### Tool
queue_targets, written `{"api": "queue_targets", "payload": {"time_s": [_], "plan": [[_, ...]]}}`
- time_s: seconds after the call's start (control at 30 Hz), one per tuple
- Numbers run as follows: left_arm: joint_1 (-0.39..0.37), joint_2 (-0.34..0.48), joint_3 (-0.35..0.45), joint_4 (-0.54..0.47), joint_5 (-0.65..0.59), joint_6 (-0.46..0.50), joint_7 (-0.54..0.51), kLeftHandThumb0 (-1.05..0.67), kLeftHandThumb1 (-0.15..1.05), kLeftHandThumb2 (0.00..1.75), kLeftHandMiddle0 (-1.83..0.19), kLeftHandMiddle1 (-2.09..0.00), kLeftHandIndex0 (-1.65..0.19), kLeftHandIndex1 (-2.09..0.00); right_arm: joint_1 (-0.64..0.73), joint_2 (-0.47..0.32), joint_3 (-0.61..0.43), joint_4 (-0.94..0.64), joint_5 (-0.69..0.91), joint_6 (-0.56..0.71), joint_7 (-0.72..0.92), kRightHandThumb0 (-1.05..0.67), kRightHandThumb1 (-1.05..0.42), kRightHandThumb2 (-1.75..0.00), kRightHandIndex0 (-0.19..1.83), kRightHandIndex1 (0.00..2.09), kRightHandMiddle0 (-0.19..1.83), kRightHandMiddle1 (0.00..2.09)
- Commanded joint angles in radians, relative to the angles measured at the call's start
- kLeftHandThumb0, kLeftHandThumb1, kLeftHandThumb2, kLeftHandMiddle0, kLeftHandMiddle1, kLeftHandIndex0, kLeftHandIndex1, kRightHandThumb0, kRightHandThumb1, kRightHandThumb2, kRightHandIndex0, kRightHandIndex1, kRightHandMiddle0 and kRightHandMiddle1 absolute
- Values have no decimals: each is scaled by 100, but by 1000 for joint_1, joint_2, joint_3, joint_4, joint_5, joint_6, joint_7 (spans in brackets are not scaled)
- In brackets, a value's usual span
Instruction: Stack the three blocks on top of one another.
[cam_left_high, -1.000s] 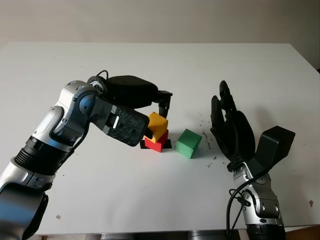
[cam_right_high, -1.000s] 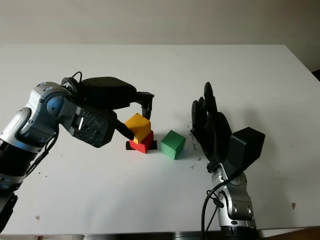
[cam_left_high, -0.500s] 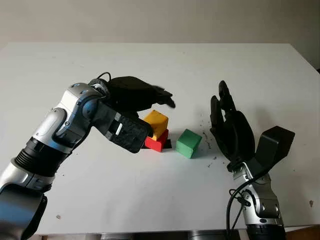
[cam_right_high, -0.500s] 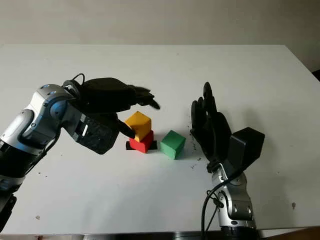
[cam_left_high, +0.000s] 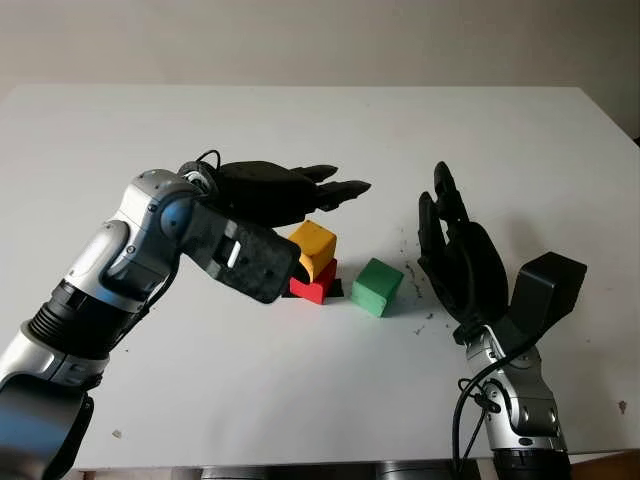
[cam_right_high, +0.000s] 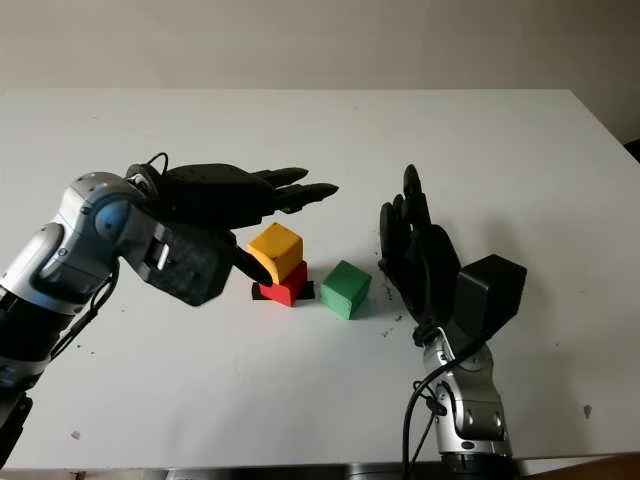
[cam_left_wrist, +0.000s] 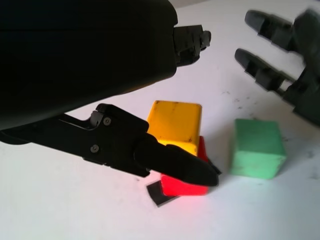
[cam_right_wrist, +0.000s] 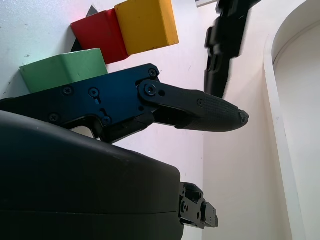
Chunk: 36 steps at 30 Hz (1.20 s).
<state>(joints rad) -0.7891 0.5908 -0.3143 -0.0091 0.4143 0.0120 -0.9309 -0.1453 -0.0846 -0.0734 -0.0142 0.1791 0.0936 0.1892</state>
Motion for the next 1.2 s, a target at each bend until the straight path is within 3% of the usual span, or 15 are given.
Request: {"api": "queue_targets", "payload": {"time_s": [0.0, 0.17, 0.27, 0.33, 0.5, 0.6, 0.83, 1.0, 1.17], "plan": [[-5, 20, 68, -23, -69, 45, -18, -71, 96, 5, 19, 0, 19, 0, 4, -10, 0, -18, -1, 5, 3, -71, -105, -62, -19, 0, -19, 0], [35, 31, 220, -19, -242, 142, 22, -90, 103, 9, 19, 0, 19, 0, -14, -43, -16, -39, -11, 31, -1, -73, -105, -56, -19, 0, -19, 0], [110, 32, 294, -59, -271, 187, 112, -92, 104, 43, 19, 0, 19, 0, -42, -93, -26, -33, -19, 27, 29, -73, -105, -49, -19, 0, -19, 0], [180, 21, 338, -68, -264, 150, 213, -92, 105, 56, 19, 0, 19, 0, -69, -133, -30, -29, -43, 14, 41, -75, -105, -37, -19, 0, -19, 0], [337, -24, 421, -51, -261, 45, 446, -88, 105, 59, 19, 0, 19, 0, -166, -306, -24, -36, -109, 2, 156, -71, -99, -9, -17, 2, -8, 9], [408, -42, 444, -39, -266, -5, 530, -86, 105, 61, 19, 0, 19, 0, -216, -391, -16, -40, -148, -7, 215, -69, -91, -4, -13, 4, 1, 13], [574, -141, 490, -22, -328, -53, 669, -85, 105, 66, 19, 0, 19, 0, -354, -604, 63, -15, -303, -168, 390, -74, -79, -3, 2, 10, 22, 17], [636, -241, 515, -19, -414, -54, 738, -84, 105, 65, 19, 0, 19, -1, -448, -685, 120, 23, -394, -295, 462, -72, -72, -5, 10, 11, 37, 14], [677, -283, 516, -11, -451, -93, 760, -80, 105, 67, 19, -2, 19, -1, -533, -740, 178, 59, -493, -428, 500, -73, -73, -6, 13, 10, 49, 13]]}}
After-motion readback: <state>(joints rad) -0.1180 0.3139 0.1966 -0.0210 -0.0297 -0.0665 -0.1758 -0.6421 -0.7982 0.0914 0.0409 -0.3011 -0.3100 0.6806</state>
